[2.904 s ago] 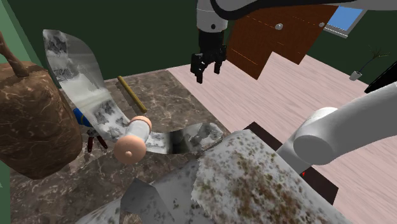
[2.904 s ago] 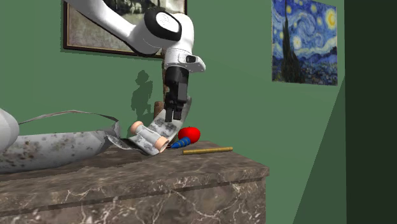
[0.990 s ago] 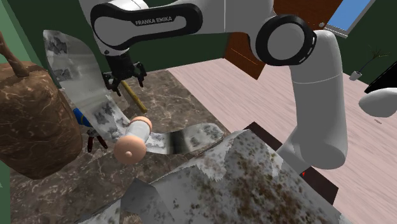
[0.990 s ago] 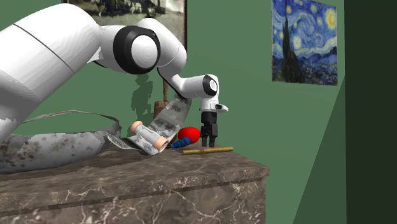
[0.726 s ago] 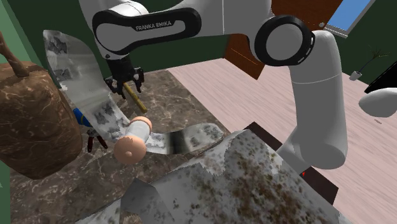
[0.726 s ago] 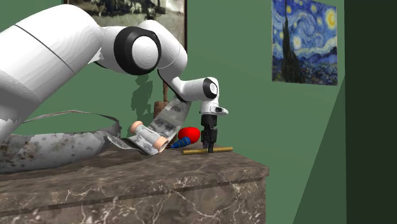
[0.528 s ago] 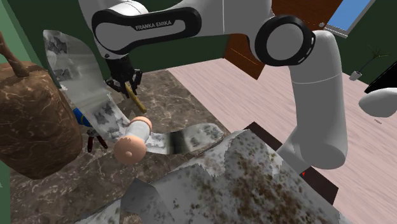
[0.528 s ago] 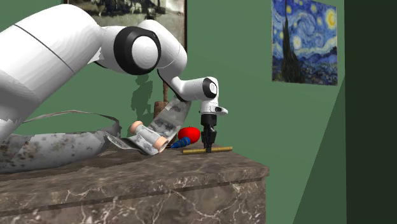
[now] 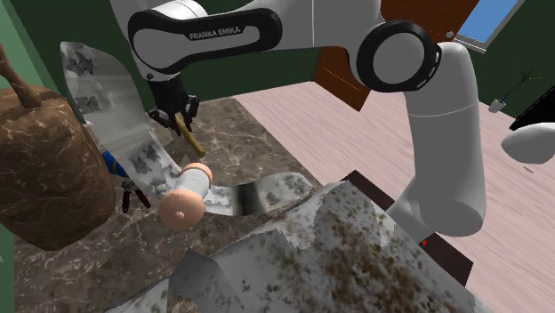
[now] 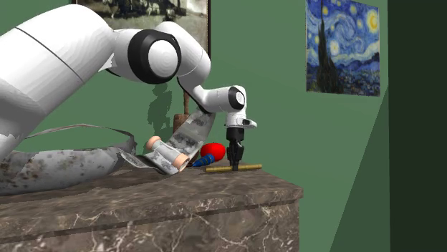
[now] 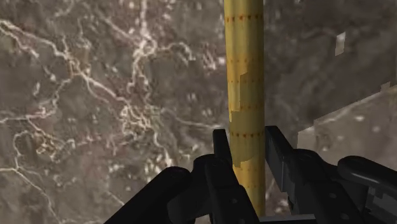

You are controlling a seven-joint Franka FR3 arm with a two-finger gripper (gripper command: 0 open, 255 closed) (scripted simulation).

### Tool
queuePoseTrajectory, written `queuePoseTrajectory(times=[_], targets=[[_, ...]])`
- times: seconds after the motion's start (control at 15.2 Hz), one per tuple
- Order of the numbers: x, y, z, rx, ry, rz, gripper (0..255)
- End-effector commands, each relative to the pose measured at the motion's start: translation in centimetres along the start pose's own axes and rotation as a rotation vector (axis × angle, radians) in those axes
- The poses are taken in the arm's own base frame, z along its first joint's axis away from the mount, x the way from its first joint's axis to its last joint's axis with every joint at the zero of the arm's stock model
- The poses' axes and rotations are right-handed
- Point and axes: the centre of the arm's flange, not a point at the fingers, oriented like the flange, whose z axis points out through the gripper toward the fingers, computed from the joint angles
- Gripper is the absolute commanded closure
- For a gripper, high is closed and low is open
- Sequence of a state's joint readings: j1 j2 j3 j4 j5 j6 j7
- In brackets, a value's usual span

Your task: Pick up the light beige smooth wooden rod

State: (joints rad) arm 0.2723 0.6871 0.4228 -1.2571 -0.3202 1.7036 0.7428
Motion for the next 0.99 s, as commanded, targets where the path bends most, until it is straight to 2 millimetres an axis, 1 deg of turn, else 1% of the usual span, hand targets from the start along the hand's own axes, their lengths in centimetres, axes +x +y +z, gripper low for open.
queuePoseTrajectory(times=[0.0,0.79,0.92], targets=[[-0.1,0.2,-0.8,-0.001,-0.001,0.001,255],[-0.8,1.1,-7.0,-0.001,-0.001,0.001,255],[-0.8,1.2,-7.1,-0.001,-0.001,0.001,255]])
